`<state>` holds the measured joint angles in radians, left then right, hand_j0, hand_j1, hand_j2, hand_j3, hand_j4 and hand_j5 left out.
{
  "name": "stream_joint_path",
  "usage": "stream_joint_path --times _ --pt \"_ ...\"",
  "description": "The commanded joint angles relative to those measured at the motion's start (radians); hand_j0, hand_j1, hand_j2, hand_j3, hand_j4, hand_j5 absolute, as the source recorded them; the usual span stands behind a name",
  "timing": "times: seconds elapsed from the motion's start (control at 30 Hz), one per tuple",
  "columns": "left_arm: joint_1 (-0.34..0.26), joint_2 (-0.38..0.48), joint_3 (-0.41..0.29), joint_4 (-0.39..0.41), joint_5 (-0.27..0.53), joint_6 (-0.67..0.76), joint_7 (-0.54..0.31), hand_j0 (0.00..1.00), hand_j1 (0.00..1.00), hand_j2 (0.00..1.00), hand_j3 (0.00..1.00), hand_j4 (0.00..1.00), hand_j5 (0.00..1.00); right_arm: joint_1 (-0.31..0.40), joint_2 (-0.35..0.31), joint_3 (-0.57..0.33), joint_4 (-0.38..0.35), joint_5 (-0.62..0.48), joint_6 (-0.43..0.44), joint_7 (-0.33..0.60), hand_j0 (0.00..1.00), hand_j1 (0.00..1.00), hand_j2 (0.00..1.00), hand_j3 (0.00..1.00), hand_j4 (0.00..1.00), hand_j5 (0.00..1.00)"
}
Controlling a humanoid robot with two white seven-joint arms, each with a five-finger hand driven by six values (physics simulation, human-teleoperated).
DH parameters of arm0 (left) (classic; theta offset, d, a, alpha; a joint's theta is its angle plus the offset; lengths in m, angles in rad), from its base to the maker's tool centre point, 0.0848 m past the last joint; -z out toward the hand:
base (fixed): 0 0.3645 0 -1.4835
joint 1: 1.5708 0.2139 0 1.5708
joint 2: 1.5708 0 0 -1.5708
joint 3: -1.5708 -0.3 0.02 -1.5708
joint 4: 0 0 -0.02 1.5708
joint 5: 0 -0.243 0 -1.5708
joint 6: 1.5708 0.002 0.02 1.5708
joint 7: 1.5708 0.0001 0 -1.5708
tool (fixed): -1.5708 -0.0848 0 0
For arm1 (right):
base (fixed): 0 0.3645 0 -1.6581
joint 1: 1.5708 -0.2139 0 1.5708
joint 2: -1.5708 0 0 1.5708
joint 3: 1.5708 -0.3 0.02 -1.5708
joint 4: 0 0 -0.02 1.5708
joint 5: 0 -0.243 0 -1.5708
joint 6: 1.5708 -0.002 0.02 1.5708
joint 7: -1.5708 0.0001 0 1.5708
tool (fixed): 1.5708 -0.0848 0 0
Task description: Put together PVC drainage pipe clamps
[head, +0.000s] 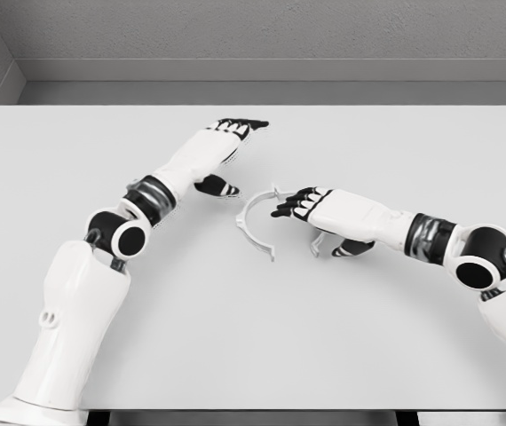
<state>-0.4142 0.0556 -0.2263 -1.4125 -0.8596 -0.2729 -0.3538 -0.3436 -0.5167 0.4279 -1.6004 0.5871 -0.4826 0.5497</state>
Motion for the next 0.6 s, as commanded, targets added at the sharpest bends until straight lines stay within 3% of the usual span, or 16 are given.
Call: stream_joint_path --times 0.0,0.1,0.23,0.4,0.57 --pt "0.003 0.035 0.044 -0.079 0.02 -0.002 -0.001 1.0 1.0 1.0 1.0 1.0 1.0 0.0 0.009 0.0 0.0 0.005 0.001 -0.001 1.0 1.0 1.0 1.0 1.0 1.0" --pt "0.058 0.073 0.09 -0.144 0.037 -0.04 -0.002 1.0 1.0 1.0 1.0 1.0 1.0 -0.006 0.017 0.0 0.002 0.017 0.002 -0.001 1.0 1.0 1.0 1.0 1.0 1.0" --pt "0.101 0.096 0.088 -0.151 0.043 -0.074 -0.002 1.0 1.0 1.0 1.0 1.0 1.0 -0.023 0.029 0.0 0.04 0.019 0.001 -0.001 1.0 1.0 1.0 1.0 1.0 1.0" --pt "0.104 0.092 0.073 -0.125 0.04 -0.074 -0.002 1.0 1.0 1.0 1.0 1.0 1.0 -0.028 0.029 0.0 0.04 0.017 0.001 -0.001 1.0 1.0 1.0 1.0 1.0 1.0" --pt "0.086 0.072 0.015 -0.052 0.033 -0.066 -0.002 1.0 1.0 1.0 1.0 1.0 1.0 -0.028 0.03 0.002 0.037 0.017 0.002 -0.001 1.0 1.0 1.0 1.0 1.0 1.0"
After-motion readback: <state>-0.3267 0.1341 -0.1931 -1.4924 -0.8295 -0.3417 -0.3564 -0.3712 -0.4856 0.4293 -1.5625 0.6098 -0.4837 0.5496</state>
